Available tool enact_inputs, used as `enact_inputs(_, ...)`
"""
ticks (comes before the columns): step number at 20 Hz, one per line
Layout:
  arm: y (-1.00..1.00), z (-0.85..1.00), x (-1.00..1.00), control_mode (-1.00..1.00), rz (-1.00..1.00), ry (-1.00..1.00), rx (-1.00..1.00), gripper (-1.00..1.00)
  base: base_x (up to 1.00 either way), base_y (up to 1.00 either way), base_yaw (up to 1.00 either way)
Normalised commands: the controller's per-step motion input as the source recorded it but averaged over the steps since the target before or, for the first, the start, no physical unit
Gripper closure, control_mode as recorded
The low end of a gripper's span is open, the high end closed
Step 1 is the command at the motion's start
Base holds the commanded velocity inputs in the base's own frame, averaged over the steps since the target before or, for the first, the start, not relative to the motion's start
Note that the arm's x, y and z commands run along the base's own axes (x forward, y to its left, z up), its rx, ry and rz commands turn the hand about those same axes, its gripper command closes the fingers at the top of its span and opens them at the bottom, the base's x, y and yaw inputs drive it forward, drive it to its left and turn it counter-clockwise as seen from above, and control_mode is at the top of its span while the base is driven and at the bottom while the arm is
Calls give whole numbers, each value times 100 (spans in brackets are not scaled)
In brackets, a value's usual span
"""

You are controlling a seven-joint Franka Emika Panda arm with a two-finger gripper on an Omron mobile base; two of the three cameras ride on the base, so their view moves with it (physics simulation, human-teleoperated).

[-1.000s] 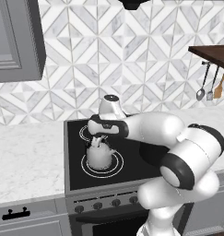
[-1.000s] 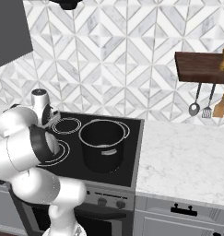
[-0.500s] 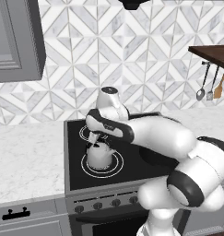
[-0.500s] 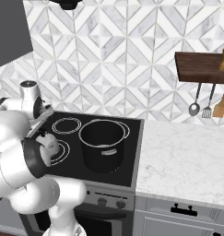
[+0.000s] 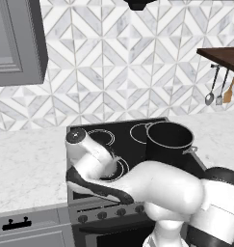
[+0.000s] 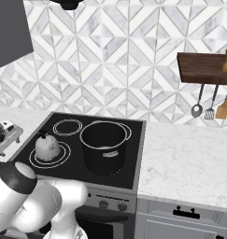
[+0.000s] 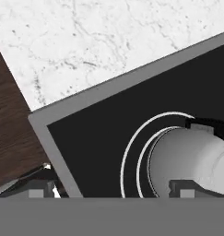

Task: Pick the kettle from the counter and place it on a stove burner. Then turn the burner on.

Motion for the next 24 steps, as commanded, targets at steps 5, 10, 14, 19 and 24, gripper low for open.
enact_inputs(5, 56, -100, -100, -100, -1, -14, -19, -100, 0, 0, 0)
enact_inputs(10, -44, -98, -100, -100, -8, -41, 17, -100, 0, 0, 0)
enact_inputs(14, -79, -83, -83, -100, -28, -39, 57, -100, 0, 0, 0)
enact_inputs(19, -43, -74, -54, -100, -44, -27, 57, -100, 0, 0, 0)
enact_inputs(24, 10, -45, -7, -100, -27, -17, 42, -100, 0, 0, 0)
